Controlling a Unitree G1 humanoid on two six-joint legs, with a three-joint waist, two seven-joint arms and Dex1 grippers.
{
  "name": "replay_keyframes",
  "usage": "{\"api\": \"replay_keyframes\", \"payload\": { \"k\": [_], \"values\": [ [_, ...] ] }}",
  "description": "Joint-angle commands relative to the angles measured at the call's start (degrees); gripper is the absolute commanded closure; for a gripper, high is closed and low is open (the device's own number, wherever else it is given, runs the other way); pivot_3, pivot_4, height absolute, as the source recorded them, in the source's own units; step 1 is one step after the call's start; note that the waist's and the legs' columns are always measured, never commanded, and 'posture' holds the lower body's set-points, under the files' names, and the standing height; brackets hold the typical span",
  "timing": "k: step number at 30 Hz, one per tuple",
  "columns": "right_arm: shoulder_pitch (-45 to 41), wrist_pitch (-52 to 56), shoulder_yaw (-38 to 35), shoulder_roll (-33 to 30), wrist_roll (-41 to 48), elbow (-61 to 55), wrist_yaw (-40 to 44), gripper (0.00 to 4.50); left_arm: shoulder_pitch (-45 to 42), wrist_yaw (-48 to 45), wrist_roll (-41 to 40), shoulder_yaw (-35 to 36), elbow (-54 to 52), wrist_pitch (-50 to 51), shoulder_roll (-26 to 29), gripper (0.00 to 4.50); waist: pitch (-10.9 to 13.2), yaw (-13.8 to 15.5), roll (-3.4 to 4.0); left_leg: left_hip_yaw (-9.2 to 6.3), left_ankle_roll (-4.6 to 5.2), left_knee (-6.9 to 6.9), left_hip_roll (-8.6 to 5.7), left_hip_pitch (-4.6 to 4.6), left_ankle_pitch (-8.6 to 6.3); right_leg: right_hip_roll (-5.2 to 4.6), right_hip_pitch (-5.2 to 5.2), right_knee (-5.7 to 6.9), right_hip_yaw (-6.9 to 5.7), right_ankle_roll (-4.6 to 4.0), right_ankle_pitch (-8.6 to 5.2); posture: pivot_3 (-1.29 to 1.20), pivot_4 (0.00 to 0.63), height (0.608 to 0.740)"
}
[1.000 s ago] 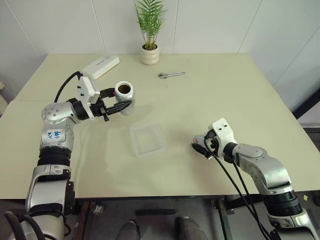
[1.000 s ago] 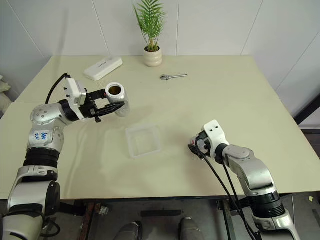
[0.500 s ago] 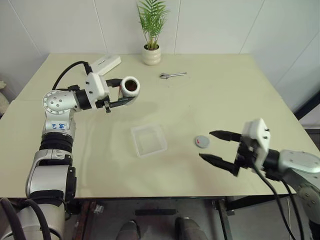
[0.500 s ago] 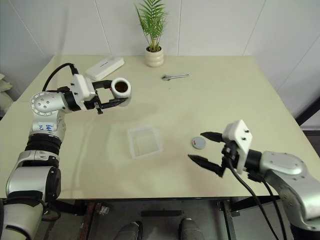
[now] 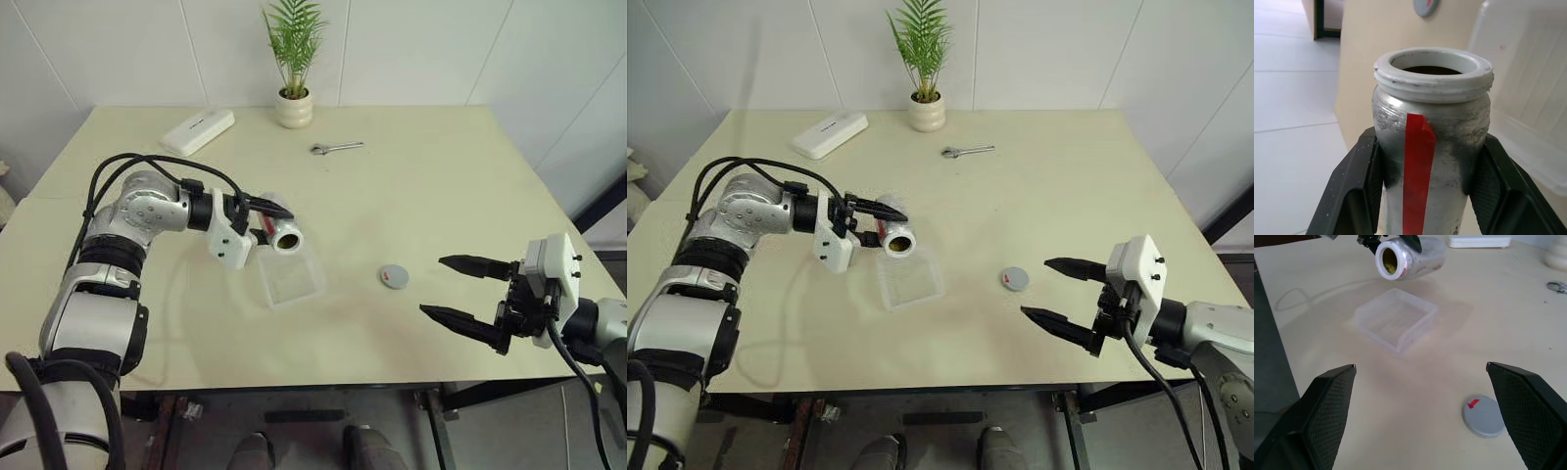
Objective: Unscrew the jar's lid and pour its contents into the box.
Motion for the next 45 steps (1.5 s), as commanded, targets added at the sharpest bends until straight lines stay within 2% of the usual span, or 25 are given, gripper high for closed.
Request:
{"api": "replay_keyframes", "payload": {
  "k": [1,3,7,10,15,18,23,27,31,33,35,37,38,39,41,43,45],
  "values": [
    [-0.18,-1.11,0.78,0.17,0.32,-2.27,-1.69,0.01,-3.20,22.18,20.71,-3.55,-9.43,0.12,3.55,2.53,0.00,0.09,0.00,0.00,0.00,0.00,-0.01,0.00,0.00,0.00,0.01,-0.01,0.01,0.01,0.01,0.00,0.150,0.740],
    [-0.89,-1.43,1.58,-0.04,0.29,-1.84,-2.15,0.01,-4.15,39.61,35.43,-9.92,-16.61,4.74,7.08,2.53,0.02,0.01,-0.04,0.02,-0.02,0.01,-0.01,0.00,-0.01,0.00,0.01,-0.01,0.04,0.04,0.02,0.00,0.150,0.740],
    [-3.15,-1.88,3.81,-0.30,-0.03,-0.27,-2.40,0.01,-6.12,70.82,55.56,-23.00,-25.38,19.57,10.43,2.53,0.03,0.05,-0.06,0.04,-0.08,0.01,-0.01,0.03,-0.05,0.00,0.01,0.00,0.11,0.09,0.00,0.00,0.150,0.740],
    [-4.64,-1.78,5.05,-0.26,0.11,0.51,-2.62,0.01,-7.08,84.18,63.66,-29.99,-27.34,27.80,11.62,2.53,0.07,0.18,-0.12,0.04,-0.09,0.01,-0.02,0.02,-0.05,0.00,0.00,0.01,0.11,0.11,0.00,0.00,0.150,0.740],
    [-6.11,-2.03,7.50,-0.02,-0.57,1.50,-2.57,0.01,-7.55,92.26,64.09,-33.44,-27.58,31.94,11.73,2.53,0.07,0.34,-0.13,0.06,-0.13,0.00,-0.02,-0.07,-0.08,-0.01,-0.12,0.04,0.11,0.13,-0.02,0.00,0.150,0.740],
    [-6.80,-1.70,8.12,0.25,-0.18,1.53,-3.14,0.01,-5.36,96.44,68.81,-35.33,-32.28,38.70,15.13,2.53,0.08,0.29,-0.13,0.09,-0.13,-0.01,-0.02,-0.08,-0.08,-0.01,-0.16,0.08,0.11,0.12,-0.03,0.00,0.150,0.740],
    [-7.63,-1.90,9.59,0.47,-0.44,2.33,-2.91,0.01,-4.26,98.52,69.69,-35.34,-34.15,44.34,16.26,2.53,0.07,0.54,-0.13,0.11,-0.14,0.01,-0.02,-0.04,-0.08,-0.01,-0.15,0.13,0.14,0.11,-0.03,0.00,0.150,0.740],
    [-9.54,-2.14,10.67,0.40,-0.59,3.58,-2.74,0.01,-3.83,98.93,68.15,-35.30,-34.35,43.96,16.73,2.53,0.07,1.01,-0.13,0.12,-0.14,0.03,-0.02,-0.02,-0.08,-0.01,-0.14,0.17,0.14,0.11,-0.03,0.00,0.150,0.740],
    [-10.56,-3.38,11.15,-0.10,-1.42,5.42,-1.07,0.01,-2.70,85.55,43.81,-27.18,-20.08,29.04,13.48,2.53,0.07,1.60,-0.13,0.14,-0.14,0.04,-0.02,0.00,-0.07,-0.01,-0.14,0.20,0.15,0.11,-0.03,0.00,0.150,0.740],
    [-11.16,-3.87,11.03,-0.34,-1.43,6.16,-0.08,0.01,-0.81,78.64,33.13,-23.53,-14.21,24.80,12.33,2.53,0.07,1.52,-0.12,0.16,-0.14,0.09,-0.02,-0.01,-0.07,-0.02,-0.14,0.23,0.15,0.11,-0.03,0.00,0.150,0.740],
    [-11.47,-4.07,10.89,-0.37,-1.51,6.56,0.50,0.01,0.31,73.99,28.21,-21.71,-12.75,22.87,11.97,2.53,0.06,1.44,-0.12,0.23,-0.14,0.10,-0.02,0.05,-0.08,-0.03,-0.13,0.26,0.21,0.10,-0.03,0.00,0.150,0.740],
    [-11.80,-4.42,10.94,-0.88,-1.66,7.11,1.82,0.01,3.34,63.58,14.18,-17.27,-8.72,20.30,9.70,2.53,0.06,1.52,-0.11,0.24,-0.14,0.14,-0.02,0.05,-0.08,-0.02,-0.14,0.29,0.22,0.10,-0.02,0.00,0.150,0.740],
    [-12.34,-4.53,11.11,-1.25,-1.87,7.69,2.39,0.01,6.32,54.34,1.72,-13.41,-6.70,21.33,7.15,2.53,0.06,1.53,-0.11,0.26,-0.14,0.17,-0.02,0.06,-0.08,-0.03,-0.12,0.32,0.23,0.10,-0.03,0.00,0.150,0.740],
    [-12.61,-4.62,11.17,-1.49,-2.02,8.02,2.78,0.01,8.61,47.23,-7.32,-10.56,-5.89,22.50,5.38,2.53,0.03,1.53,-0.06,0.28,-0.14,0.21,-0.01,0.07,-0.08,-0.03,-0.11,0.35,0.25,0.10,-0.03,0.00,0.150,0.740],
    [-13.22,-4.68,11.35,-1.93,-2.29,8.68,3.53,0.01,12.28,35.98,-21.58,-3.50,-6.75,29.95,1.73,2.53,0.03,1.50,-0.06,0.35,-0.13,0.37,0.00,0.09,-0.08,-0.03,-0.10,0.51,0.30,0.09,-0.03,0.00,0.150,0.740],
    [-13.66,-4.90,11.54,-2.53,-2.65,9.30,4.40,0.01,15.86,26.46,-35.95,4.61,-9.75,41.58,-2.78,2.53,0.04,1.42,-0.06,0.34,-0.11,0.56,0.01,0.08,-0.09,-0.02,-0.09,0.65,0.31,0.09,-0.03,0.00,0.150,0.740],
    [-13.69,-5.06,11.52,-2.78,-2.91,9.50,4.95,0.01,18.12,20.86,-43.36,9.24,-13.01,48.81,-5.06,2.53,0.04,1.23,-0.07,0.34,-0.08,0.76,0.01,0.09,-0.11,0.00,-0.08,0.84,0.34,0.07,-0.02,0.00,0.150,0.740]
  ]
}}
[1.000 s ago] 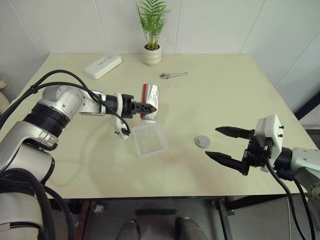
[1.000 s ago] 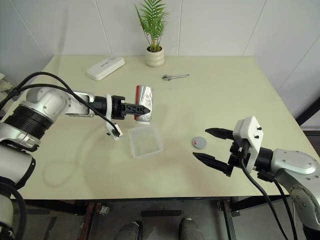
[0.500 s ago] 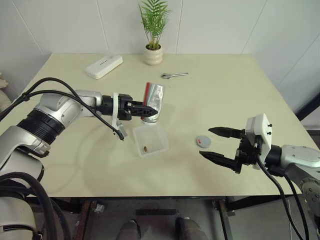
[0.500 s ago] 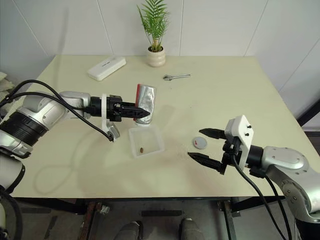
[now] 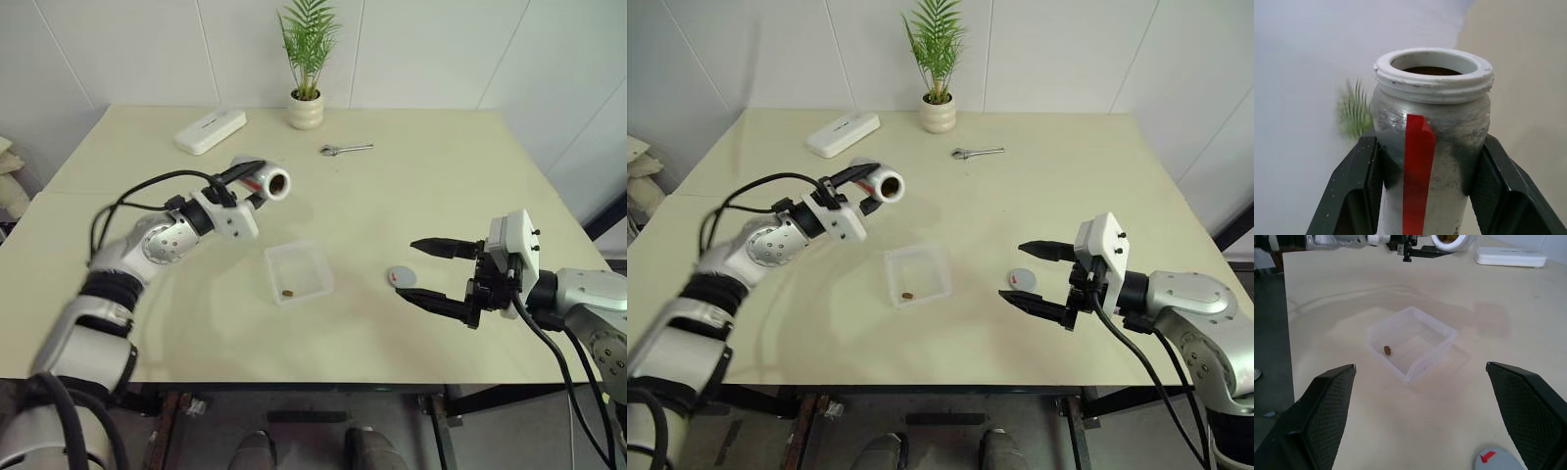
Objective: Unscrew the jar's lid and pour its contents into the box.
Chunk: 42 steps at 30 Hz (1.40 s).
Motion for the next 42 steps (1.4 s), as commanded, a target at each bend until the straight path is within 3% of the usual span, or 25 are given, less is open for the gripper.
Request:
{"api": "replay_keyframes", "payload": {
  "k": [1,8,19,27,32,38,42],
  "values": [
    [-0.15,-1.38,-0.75,-1.22,-0.23,-0.71,1.37,0.01,2.09,-10.56,-15.89,9.37,-7.16,12.24,-1.88,2.53,0.00,-0.33,-0.01,0.00,0.00,0.08,0.00,0.01,0.00,0.01,-0.01,0.09,0.03,0.00,0.00,0.00,0.150,0.740],
    [-1.72,-1.22,-0.13,-1.70,-0.70,0.51,2.89,0.01,8.20,-22.51,-26.91,17.36,-11.57,28.56,-6.17,2.53,0.00,-0.40,-0.01,0.00,0.01,0.20,0.00,0.21,0.05,0.07,0.10,0.28,0.18,0.00,0.08,0.00,0.150,0.740],
    [-0.05,-1.34,-0.29,-1.41,-0.66,-0.61,3.19,0.01,13.85,-25.52,-23.88,18.20,-15.71,34.15,-6.68,2.53,0.00,-0.32,-0.01,0.00,0.02,0.16,0.00,0.17,0.05,0.08,0.09,0.17,0.22,0.01,0.12,0.00,0.150,0.740],
    [-0.01,-1.66,0.12,-1.64,-0.79,-0.26,4.16,0.00,17.26,-25.75,-24.06,18.84,-23.56,39.71,-6.72,0.03,0.00,-0.26,-0.01,0.00,0.02,0.17,0.00,0.16,0.05,0.08,0.10,0.14,0.23,0.00,0.12,0.00,0.150,0.740],
    [0.01,-1.71,-0.14,-1.75,-0.73,-0.26,4.74,0.00,20.12,-27.56,-25.05,18.97,-29.95,45.85,-5.59,0.03,0.00,-0.42,-0.01,0.00,0.02,0.15,0.00,0.17,0.05,0.08,0.08,0.13,0.24,-0.01,0.11,0.00,0.150,0.740],
    [0.91,-1.49,-1.39,-2.43,-0.30,-0.85,5.06,0.00,27.10,-31.79,-27.77,20.13,-41.94,56.14,-0.47,0.03,0.00,-1.04,-0.01,0.00,0.02,0.07,0.01,0.17,0.04,0.08,0.08,0.06,0.25,-0.03,0.10,0.00,0.150,0.740],
    [1.73,-1.18,-1.99,-3.03,-0.05,-1.41,4.73,0.00,27.40,-33.50,-27.68,21.77,-40.74,57.08,2.84,0.03,0.00,-1.49,-0.01,0.00,0.02,0.08,0.02,0.17,0.04,0.08,0.08,0.02,0.24,-0.09,0.07,0.00,0.150,0.740]
  ]
}}
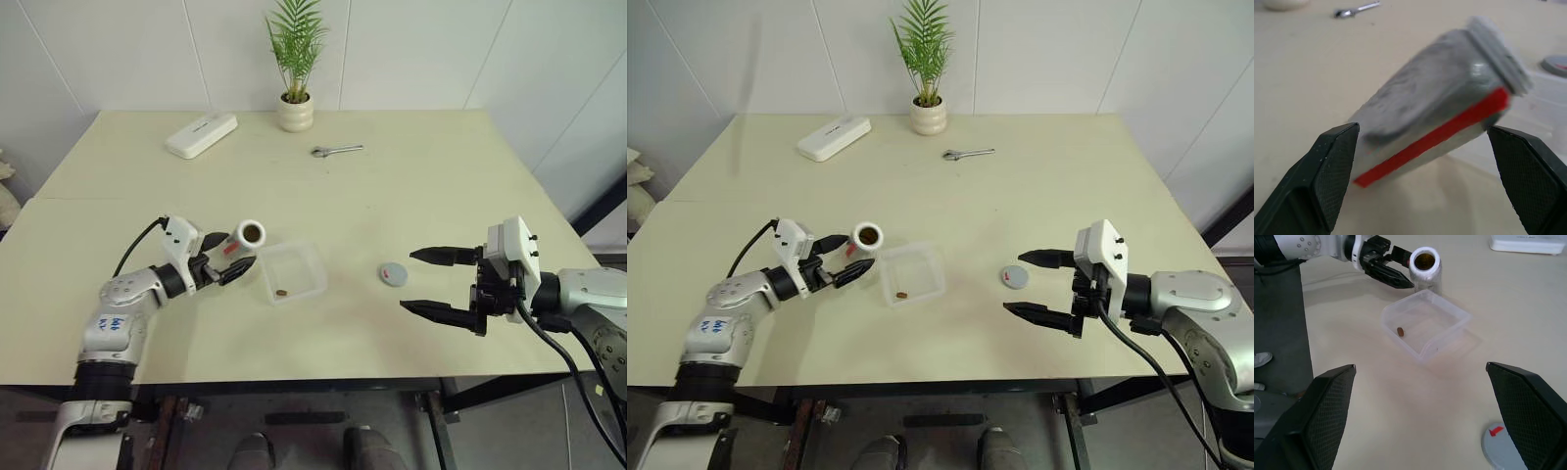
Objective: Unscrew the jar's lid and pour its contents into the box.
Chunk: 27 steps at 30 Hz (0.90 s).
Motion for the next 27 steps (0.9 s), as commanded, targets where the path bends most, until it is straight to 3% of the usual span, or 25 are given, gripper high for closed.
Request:
{"api": "replay_keyframes", "payload": {
  "k": [1,16,21,27],
  "values": [
    [0.37,-0.32,-2.69,-1.34,0.92,-1.94,-0.06,0.00,-0.99,-1.02,-0.25,2.44,-0.03,-0.56,2.03,0.03,0.00,-0.04,0.00,0.00,0.00,0.00,0.00,0.00,0.00,0.00,0.01,-0.07,0.00,-0.03,-0.01,0.00,0.150,0.740],
    [2.49,1.11,-5.11,-2.40,2.07,-3.38,-1.51,0.00,-3.67,-3.01,-0.84,3.76,3.14,-2.11,1.89,0.03,0.00,-0.14,-0.01,0.15,0.04,-0.06,0.03,-0.04,-0.03,0.00,0.00,-0.34,0.12,-0.10,-0.02,0.00,0.150,0.740],
    [1.26,0.88,-6.10,-5.09,2.14,-1.46,0.53,0.00,-2.58,-15.34,-5.57,6.94,2.79,-4.36,7.01,0.03,0.01,-0.27,-0.03,0.24,0.03,-0.12,0.06,-0.06,-0.05,0.00,-0.07,-0.41,0.15,-0.11,-0.02,0.00,0.150,0.740],
    [-1.19,2.22,-7.75,-8.00,2.69,-0.72,0.31,0.00,-6.43,-32.48,-4.75,7.64,17.91,-13.99,14.52,0.03,0.01,-0.24,-0.02,0.41,0.09,-0.18,0.13,-0.06,-0.08,-0.01,-0.07,-0.78,0.21,-0.75,-0.20,0.00,0.150,0.740]
  ]
}}
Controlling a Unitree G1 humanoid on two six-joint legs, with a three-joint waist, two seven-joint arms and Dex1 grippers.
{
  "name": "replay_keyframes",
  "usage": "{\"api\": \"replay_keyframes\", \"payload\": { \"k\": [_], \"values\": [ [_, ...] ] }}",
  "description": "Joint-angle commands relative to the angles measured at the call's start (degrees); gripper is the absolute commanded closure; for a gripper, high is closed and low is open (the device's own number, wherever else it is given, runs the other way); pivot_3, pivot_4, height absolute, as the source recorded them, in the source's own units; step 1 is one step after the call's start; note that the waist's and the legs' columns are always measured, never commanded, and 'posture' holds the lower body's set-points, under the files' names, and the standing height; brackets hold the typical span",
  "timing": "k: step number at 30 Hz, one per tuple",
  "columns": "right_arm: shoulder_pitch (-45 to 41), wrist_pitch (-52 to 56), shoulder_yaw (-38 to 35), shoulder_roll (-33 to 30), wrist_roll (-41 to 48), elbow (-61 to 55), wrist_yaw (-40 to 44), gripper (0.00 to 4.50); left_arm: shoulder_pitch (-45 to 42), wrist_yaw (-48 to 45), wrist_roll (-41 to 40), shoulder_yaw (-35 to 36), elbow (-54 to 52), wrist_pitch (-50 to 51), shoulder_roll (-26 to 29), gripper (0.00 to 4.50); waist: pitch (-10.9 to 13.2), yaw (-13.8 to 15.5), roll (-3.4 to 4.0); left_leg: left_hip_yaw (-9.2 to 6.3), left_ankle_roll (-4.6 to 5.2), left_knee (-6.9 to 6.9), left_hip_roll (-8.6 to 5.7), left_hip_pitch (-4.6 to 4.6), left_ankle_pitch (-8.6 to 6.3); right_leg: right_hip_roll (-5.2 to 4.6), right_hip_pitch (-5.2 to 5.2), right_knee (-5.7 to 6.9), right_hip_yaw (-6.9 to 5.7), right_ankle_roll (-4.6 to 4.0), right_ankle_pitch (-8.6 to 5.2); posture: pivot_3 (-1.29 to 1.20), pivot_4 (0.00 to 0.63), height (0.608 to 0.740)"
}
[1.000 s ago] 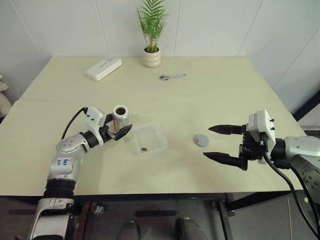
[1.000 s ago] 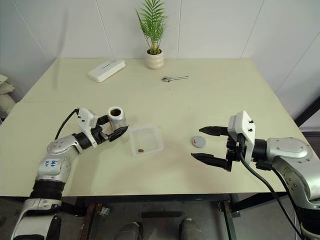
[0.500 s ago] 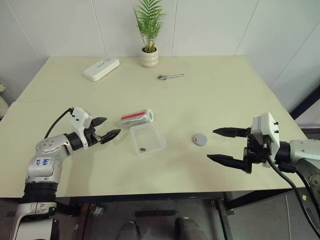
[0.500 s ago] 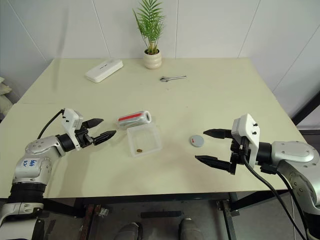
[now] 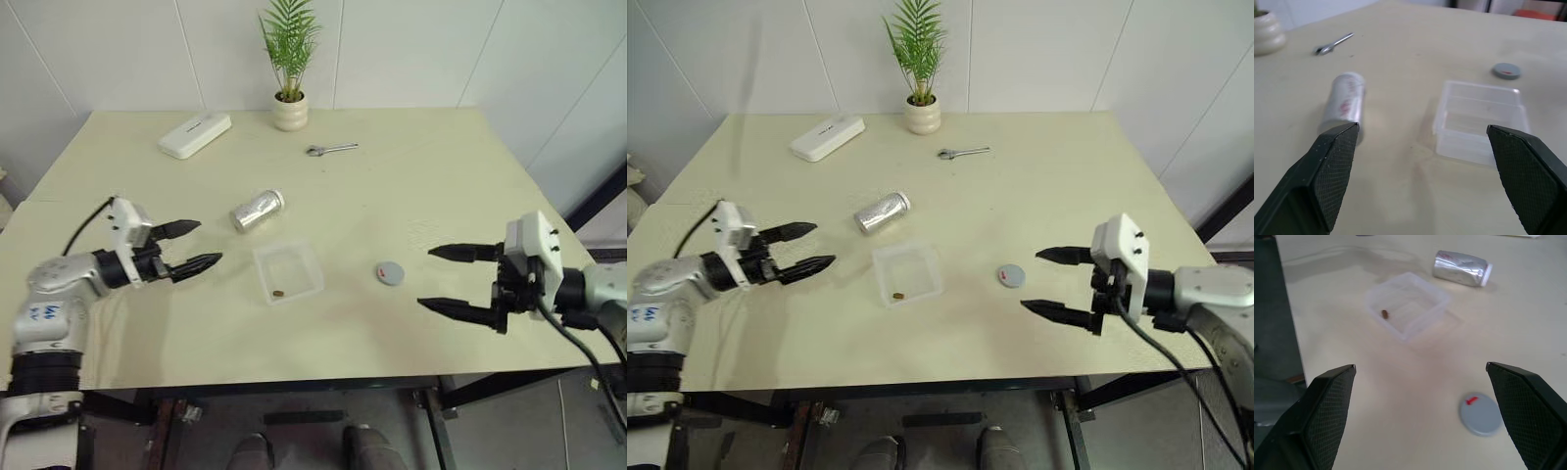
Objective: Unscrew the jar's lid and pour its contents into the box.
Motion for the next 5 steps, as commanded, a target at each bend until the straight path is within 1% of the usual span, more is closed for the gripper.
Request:
{"api": "replay_keyframes", "payload": {
  "k": [1,5],
  "values": [
    [-0.13,1.16,-2.94,-1.05,2.07,-2.82,-0.40,0.00,-2.33,-8.15,0.78,1.04,8.44,-7.05,2.72,0.03,0.00,0.00,0.00,0.04,0.04,0.01,0.01,0.00,-0.03,0.00,0.00,-0.03,0.02,0.00,0.00,0.00,0.150,0.740],
    [3.27,2.50,-4.71,-0.40,2.97,-5.31,-1.40,0.00,-5.90,-7.36,1.84,0.83,13.43,-9.71,1.88,0.03,0.00,0.22,-0.02,0.19,0.13,0.01,0.01,-0.05,-0.11,-0.03,-0.04,-0.07,0.15,0.06,0.03,0.00,0.150,0.740]
  ]
}}
